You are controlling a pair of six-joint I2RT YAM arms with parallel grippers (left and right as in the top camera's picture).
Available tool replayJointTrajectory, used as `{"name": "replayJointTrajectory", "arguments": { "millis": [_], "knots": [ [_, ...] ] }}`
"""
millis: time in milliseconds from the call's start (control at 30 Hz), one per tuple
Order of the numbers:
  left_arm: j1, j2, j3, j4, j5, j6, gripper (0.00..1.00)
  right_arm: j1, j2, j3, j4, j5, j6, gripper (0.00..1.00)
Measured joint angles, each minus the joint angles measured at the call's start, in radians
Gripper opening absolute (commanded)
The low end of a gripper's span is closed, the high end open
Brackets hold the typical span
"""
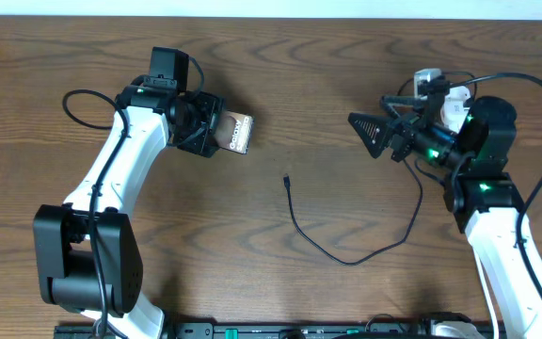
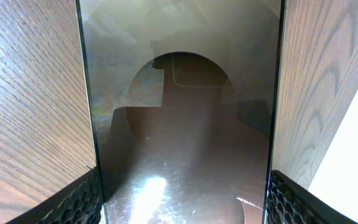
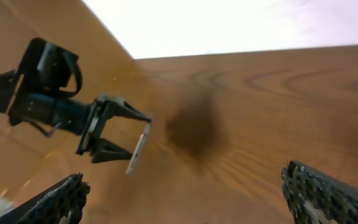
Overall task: Plug charger to phone and switch on socket
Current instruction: 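Move the right gripper from rest toward the phone's bottom edge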
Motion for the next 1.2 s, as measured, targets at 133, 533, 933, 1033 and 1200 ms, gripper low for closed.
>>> {"name": "replayJointTrajectory", "arguments": {
  "millis": [133,533,933,1033,1200],
  "knots": [
    [0.0,0.0,0.0,0.003,0.041,-0.004,0.4,0.014,0.035,0.0,0.001,-0.027,0.018,0.99],
    [0.0,0.0,0.0,0.013,0.208,-0.061,0.4,0.051,0.155,0.0,0.013,0.047,0.182,0.84],
    [-0.055,0.0,0.0,0.066,0.107,-0.076,0.36,0.275,0.185,0.002,0.106,0.264,0.359,0.84],
    [-0.092,0.0,0.0,0.077,0.067,-0.076,0.37,0.315,0.211,0.002,0.135,0.292,0.376,0.84],
    [-0.141,0.0,0.0,0.085,0.038,-0.076,0.37,0.346,0.253,0.002,0.166,0.317,0.387,0.84]
  ]
}}
